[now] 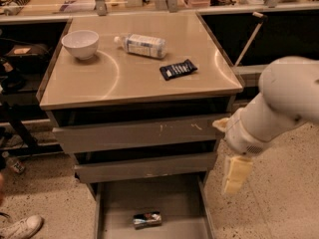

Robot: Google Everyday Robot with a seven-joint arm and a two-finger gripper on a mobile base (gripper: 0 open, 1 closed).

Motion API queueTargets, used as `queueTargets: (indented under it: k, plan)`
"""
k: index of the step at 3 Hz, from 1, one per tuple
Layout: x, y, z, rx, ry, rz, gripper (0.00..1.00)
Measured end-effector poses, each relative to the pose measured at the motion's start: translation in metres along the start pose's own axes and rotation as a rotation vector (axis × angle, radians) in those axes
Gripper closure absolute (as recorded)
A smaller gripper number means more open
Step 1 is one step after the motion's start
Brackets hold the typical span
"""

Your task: Pick redbull can from bottom drawer and place on counter

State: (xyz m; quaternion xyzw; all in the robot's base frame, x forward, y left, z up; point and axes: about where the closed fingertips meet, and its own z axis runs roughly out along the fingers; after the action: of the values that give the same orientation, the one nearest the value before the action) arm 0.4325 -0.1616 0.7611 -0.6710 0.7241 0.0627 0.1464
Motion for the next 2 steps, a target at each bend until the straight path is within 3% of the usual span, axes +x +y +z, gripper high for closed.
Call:
queueTargets:
  k: [1, 2]
  plan:
    - [0.000, 0.024, 0.082, -0.116, -0.021, -0.031, 0.00]
    - [0.003, 0.029, 0.092, -0.134, -0.024, -0.026, 0.00]
